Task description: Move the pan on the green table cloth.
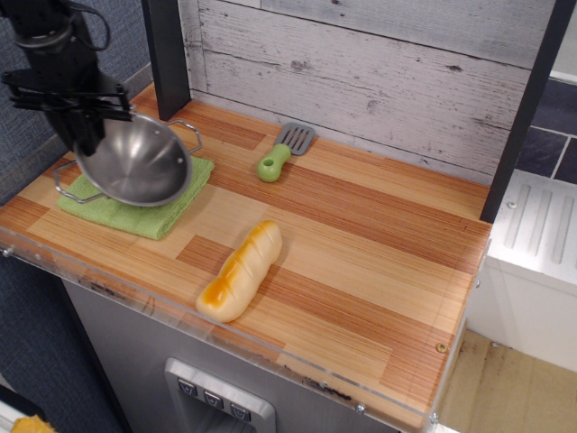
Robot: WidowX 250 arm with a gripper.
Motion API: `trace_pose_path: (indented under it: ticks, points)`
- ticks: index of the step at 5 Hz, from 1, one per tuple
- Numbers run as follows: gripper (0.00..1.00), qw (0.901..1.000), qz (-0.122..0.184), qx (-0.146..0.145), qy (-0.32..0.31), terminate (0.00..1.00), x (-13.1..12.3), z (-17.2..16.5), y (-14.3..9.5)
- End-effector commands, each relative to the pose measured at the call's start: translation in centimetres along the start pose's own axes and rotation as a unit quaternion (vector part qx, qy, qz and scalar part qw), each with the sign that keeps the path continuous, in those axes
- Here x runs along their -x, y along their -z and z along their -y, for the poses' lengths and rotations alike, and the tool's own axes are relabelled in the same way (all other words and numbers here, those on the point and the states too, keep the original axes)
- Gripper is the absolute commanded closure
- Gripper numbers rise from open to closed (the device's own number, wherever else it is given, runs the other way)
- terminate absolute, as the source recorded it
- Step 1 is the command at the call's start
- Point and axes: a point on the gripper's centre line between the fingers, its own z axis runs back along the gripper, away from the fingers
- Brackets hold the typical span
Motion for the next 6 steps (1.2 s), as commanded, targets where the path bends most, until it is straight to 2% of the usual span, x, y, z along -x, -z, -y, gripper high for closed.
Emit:
trace_pose_path:
  ticks: [1, 2, 3, 4, 6]
  points:
    - [0.00, 0.9996, 0.007, -0.027, 0.008, 0.00, -0.5, 0.0, -0.9]
    - [0.00, 0.9996, 0.006, -0.026, 0.008, 0.00, -0.4, 0.0, -1.1]
    - [0.00, 0.9994, 0.015, -0.022, 0.021, 0.00, -0.3, 0.8, -2.2]
    - [0.00, 0.9959, 0.012, -0.030, 0.084, 0.00, 0.3, 4.5, -4.2]
    - [0.00, 0.9785, 0.023, 0.011, 0.205, 0.00, 3.5, 13.5, -7.5]
